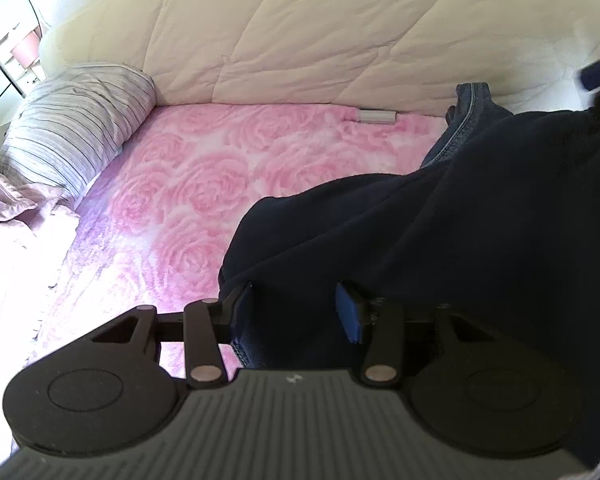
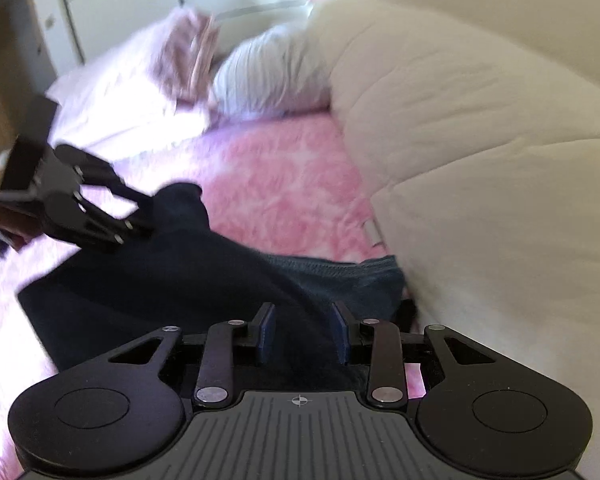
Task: Fold clothes
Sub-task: 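Carry the sweatpants with both grippers and lay them on the jeans stack, then open both grippers and pull them back from the stack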
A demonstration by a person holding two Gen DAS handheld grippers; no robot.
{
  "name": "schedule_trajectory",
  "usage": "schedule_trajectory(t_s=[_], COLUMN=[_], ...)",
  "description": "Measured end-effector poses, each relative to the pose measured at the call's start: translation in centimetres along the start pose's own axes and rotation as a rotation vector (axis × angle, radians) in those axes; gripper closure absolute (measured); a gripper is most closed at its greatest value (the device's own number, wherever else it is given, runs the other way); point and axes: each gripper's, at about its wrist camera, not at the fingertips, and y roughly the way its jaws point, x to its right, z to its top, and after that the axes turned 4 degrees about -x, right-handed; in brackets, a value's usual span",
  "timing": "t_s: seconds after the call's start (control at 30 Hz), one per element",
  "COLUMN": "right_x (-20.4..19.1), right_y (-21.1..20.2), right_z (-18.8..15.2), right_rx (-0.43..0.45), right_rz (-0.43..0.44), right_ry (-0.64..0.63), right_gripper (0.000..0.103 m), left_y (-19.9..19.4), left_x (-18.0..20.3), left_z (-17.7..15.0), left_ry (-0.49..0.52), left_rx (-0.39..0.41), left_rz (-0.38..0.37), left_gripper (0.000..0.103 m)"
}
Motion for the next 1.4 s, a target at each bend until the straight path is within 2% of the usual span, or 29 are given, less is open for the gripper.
schedule_trajectory(t_s=[0.17, 0.27, 0.37, 0.5, 0.6, 0.67, 0.7, 0.73, 0.8, 0.87, 0.9, 1.0, 1.07, 1.13, 1.2, 1.3, 1.4], right_x=[-3.2, -4.5, -4.9, -5.7, -6.8, -7.7, -8.4, -9.0, -10.6, -12.8, -14.0, -17.8, -20.4, -23.0, -25.6, -29.4, -32.6], right_y=[-4.0, -3.4, -1.9, -1.8, -3.2, -4.2, -4.6, -5.1, -6.3, -7.6, -8.2, -10.7, -12.3, -13.9, -15.7, -18.2, -20.2], right_z=[-3.2, -5.1, -6.2, -6.3, -6.9, -7.5, -8.0, -8.4, -9.7, -11.1, -11.8, -13.8, -14.8, -15.8, -16.8, -18.1, -18.8], right_rx=[0.025, -0.017, -0.049, -0.026, 0.005, 0.02, 0.023, 0.026, 0.033, 0.027, 0.026, 0.043, 0.051, 0.057, 0.073, 0.1, 0.123], right_rz=[-0.018, -0.015, -0.049, -0.091, -0.119, -0.137, -0.149, -0.161, -0.17, -0.183, -0.195, -0.25, -0.297, -0.333, -0.35, -0.369, -0.394], right_ry=[-0.009, -0.007, 0.005, 0.024, 0.059, 0.087, 0.108, 0.13, 0.169, 0.207, 0.228, 0.309, 0.366, 0.429, 0.482, 0.545, 0.555], right_gripper=[0.069, 0.069, 0.069, 0.069, 0.069, 0.06, 0.039, 0.027, 0.027, 0.027, 0.027, 0.027, 0.027, 0.027, 0.027, 0.027, 0.027], left_y=[-2.4, -6.1, -8.4, -7.5, -6.5, -6.6, -7.2, -7.9, -9.5, -11.4, -12.3, -15.4, -17.8, -20.4, -23.2, -27.1, -29.9], left_x=[-0.1, -0.2, 0.2, 1.5, 1.3, 1.1, 1.1, 1.2, 1.2, 1.2, 1.3, 2.1, 2.8, 3.4, 3.9, 4.6, 5.1], left_z=[-1.1, -3.7, -6.2, -8.2, -8.3, -8.1, -8.1, -8.1, -8.8, -10.2, -11.0, -14.0, -16.2, -18.3, -20.3, -22.8, -24.6], left_ry=[-0.007, -0.041, -0.082, -0.051, -0.076, -0.093, -0.092, -0.092, -0.108, -0.165, -0.198, -0.282, -0.333, -0.386, -0.423, -0.427, -0.422], left_rx=[0.018, 0.051, 0.047, -0.003, -0.005, 0.001, 0.01, 0.02, 0.041, 0.055, 0.06, 0.093, 0.134, 0.176, 0.21, 0.249, 0.265], left_rz=[0.007, -0.005, -0.053, -0.06, -0.058, -0.049, -0.033, -0.019, -0.005, -0.007, -0.014, -0.053, -0.081, -0.108, -0.131, -0.14, -0.138], left_gripper=[0.063, 0.06, 0.059, 0.059, 0.055, 0.055, 0.056, 0.057, 0.053, 0.04, 0.039, 0.03, 0.02, 0.014, 0.012, 0.007, 0.006])
